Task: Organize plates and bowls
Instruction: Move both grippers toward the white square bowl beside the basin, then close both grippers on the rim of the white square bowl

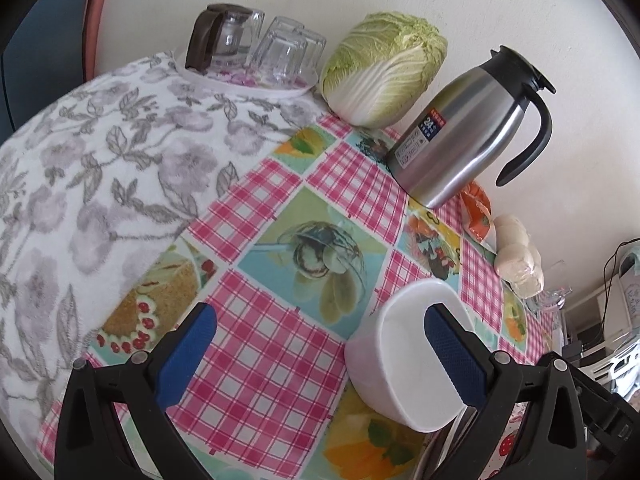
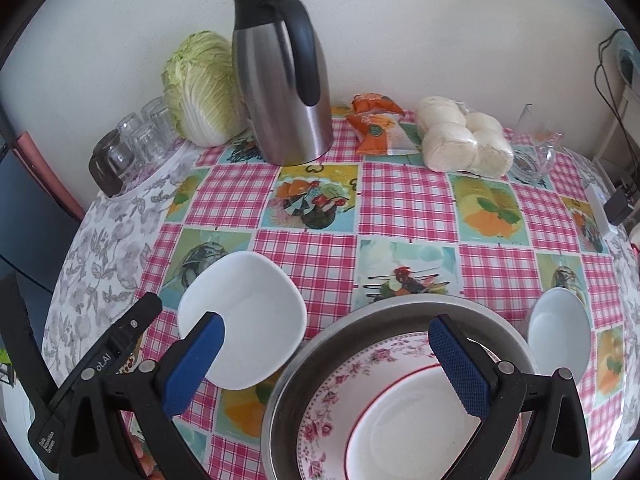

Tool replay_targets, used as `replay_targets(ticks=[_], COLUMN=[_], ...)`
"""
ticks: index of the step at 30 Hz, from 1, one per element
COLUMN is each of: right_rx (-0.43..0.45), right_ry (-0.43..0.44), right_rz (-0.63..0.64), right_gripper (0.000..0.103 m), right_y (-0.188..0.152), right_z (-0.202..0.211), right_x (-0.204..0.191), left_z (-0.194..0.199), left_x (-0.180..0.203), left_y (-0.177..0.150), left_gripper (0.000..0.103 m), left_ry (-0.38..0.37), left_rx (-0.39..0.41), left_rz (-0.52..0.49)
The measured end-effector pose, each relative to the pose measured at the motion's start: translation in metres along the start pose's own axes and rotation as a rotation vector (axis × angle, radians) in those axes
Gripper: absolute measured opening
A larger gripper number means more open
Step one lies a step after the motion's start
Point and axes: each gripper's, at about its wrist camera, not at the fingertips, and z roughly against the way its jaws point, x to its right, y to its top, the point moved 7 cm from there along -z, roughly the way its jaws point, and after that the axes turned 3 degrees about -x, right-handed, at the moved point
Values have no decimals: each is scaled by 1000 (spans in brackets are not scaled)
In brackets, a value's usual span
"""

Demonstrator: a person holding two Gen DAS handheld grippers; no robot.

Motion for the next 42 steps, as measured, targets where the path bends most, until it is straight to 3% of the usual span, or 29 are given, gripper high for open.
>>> replay_targets(ticks=[5, 7, 11, 13, 18, 22, 31, 42], right_rx=[-10, -25, -68, -85, -107, -117, -146, -147], right_ry=[-19, -19, -2, 4, 3, 14, -16, 5], right_rz=[6, 1, 0, 6, 36, 55, 64, 152], right_gripper=[98, 84, 68, 54, 35, 25, 11, 11], right_y=[3, 2, -3, -6, -11, -10, -12, -21], right_z=[-15, -23, -40, -48, -60, -65, -81, -80], right_x=[-4, -4, -9, -13, -20, -27, -24, -44], left_z=[-11, -15, -26, -31, -43, -51, -56, -54], left_x=[3, 6, 9, 10, 11, 12, 21, 11], left_y=[-5, -8, -15, -19, -26, -31, -35, -34], left_gripper=[103, 100, 79, 75, 74, 62, 53, 38], left_ry=[-13, -26, -23, -28, -63, -77, -78, -39], left_rx=[-33, -45, -87, -104, -136, -158, -163, -153], left_rz=[6, 11, 3, -1, 14, 21, -4, 16])
